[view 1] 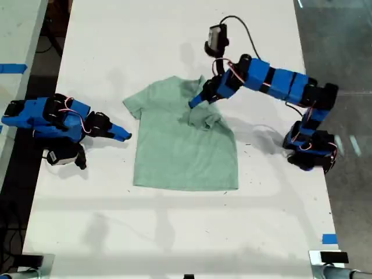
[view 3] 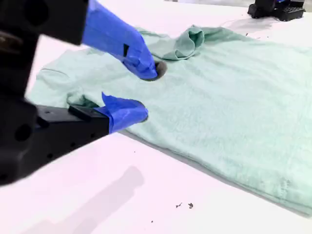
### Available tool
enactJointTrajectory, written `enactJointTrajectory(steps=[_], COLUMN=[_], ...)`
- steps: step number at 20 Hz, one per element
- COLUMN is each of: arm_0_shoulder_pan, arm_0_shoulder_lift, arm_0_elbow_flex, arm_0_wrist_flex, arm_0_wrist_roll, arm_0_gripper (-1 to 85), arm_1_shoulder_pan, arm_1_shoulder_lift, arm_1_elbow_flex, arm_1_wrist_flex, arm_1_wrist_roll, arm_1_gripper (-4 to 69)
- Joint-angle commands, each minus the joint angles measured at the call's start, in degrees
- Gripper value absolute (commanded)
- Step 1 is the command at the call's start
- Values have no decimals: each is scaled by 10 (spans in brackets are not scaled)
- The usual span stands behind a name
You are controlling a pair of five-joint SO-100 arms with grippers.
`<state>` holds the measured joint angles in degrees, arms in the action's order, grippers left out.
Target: Fold t shirt
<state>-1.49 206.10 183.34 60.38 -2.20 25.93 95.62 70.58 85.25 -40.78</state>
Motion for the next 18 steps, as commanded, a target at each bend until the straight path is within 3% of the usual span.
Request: enactJointTrajectory(steps=[1, 5, 8, 10, 11, 13, 18], arm_0_shoulder_pan=[6, 6, 6, 6, 6, 5, 5], arm_0_shoulder_lift=[5, 5, 5, 5, 5, 5, 5], arm_0_elbow_flex=[8, 8, 8, 8, 8, 8, 8], arm_0_wrist_flex=[2, 2, 2, 2, 2, 2, 2], arm_0_wrist_roll=[-9, -9, -9, -9, -9, -9, -9], arm_0_gripper=[103, 103, 103, 103, 104, 104, 104], arm_1_shoulder_pan=[0, -76, -85, -89, -94, -70, -77], arm_1_shoulder_lift=[225, 576, 842, 1061, 1050, 1055, 1055], arm_1_elbow_flex=[90, 473, 775, 944, 965, 1048, 1046], arm_1_wrist_flex=[24, -95, -140, -84, -52, -70, -50], arm_1_wrist_roll=[21, 83, 111, 125, 149, 164, 214], arm_1_gripper=[3, 7, 7, 7, 7, 7, 7])
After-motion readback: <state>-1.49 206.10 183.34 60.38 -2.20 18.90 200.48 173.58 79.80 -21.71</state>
